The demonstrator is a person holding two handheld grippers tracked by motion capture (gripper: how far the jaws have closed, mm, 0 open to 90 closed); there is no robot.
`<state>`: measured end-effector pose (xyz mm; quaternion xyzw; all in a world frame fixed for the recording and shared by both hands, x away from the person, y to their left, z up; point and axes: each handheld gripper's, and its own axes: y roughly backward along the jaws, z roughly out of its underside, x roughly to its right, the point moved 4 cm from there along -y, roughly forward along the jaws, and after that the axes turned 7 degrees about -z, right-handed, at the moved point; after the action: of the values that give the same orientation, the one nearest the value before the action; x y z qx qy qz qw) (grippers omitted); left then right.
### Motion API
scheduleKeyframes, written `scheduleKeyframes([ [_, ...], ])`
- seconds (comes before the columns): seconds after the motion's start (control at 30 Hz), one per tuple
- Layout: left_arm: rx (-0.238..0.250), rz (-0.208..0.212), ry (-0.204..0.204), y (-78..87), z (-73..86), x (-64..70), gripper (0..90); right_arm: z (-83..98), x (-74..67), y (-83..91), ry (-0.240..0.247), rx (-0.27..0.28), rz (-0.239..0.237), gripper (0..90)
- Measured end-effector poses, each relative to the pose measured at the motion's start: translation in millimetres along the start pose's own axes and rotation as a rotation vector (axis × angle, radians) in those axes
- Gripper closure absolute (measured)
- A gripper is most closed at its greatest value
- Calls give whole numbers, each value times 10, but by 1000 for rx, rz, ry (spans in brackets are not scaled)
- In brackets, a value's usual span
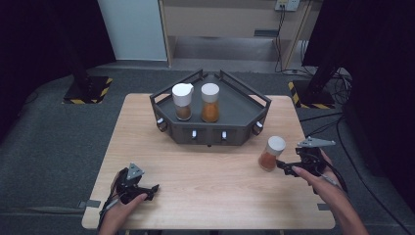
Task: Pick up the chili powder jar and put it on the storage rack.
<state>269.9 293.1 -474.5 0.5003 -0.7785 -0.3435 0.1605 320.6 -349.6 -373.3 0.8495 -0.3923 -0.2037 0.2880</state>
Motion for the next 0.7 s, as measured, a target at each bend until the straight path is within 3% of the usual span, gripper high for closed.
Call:
scheduleKeyframes([
  [0.7,0,0,0,0,0,-1,0,-21,46,-216,-17,-6,5,44],
])
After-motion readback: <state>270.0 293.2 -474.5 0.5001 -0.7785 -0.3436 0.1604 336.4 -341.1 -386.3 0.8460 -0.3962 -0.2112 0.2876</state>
